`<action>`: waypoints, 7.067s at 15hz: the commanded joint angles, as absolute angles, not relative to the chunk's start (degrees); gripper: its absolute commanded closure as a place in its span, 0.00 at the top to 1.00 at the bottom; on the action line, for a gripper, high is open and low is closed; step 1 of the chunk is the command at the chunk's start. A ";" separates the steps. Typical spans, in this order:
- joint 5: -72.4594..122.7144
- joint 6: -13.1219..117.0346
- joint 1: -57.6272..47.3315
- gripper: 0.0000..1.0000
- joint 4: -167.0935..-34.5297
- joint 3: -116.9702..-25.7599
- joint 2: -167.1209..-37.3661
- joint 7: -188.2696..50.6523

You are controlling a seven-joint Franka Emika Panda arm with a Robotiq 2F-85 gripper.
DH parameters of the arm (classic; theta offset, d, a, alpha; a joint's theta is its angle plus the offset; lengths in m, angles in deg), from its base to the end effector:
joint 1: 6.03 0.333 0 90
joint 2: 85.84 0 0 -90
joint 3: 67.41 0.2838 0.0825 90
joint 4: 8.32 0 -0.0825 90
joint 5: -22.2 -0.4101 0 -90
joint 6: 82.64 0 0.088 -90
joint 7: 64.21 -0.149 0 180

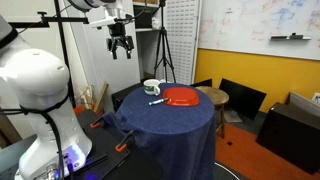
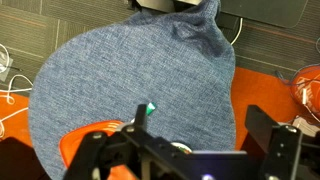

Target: Place the green marker inside the mug

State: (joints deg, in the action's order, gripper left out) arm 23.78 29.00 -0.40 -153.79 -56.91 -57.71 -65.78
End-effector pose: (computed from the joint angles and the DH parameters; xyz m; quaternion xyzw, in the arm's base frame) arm 0.4005 0.1049 0.3475 0.9899 0.1193 -0.0449 0.0625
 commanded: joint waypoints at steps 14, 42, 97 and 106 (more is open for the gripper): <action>23.70 42.62 -0.60 1.00 -154.17 -57.19 -61.13 -72.09; 44.26 77.51 -9.86 1.00 -154.71 -60.62 -85.77 -117.17; 15.11 92.65 4.00 0.01 -145.88 -77.36 -114.33 -95.37; 17.06 94.33 22.07 0.05 -152.19 -94.15 -109.94 -100.71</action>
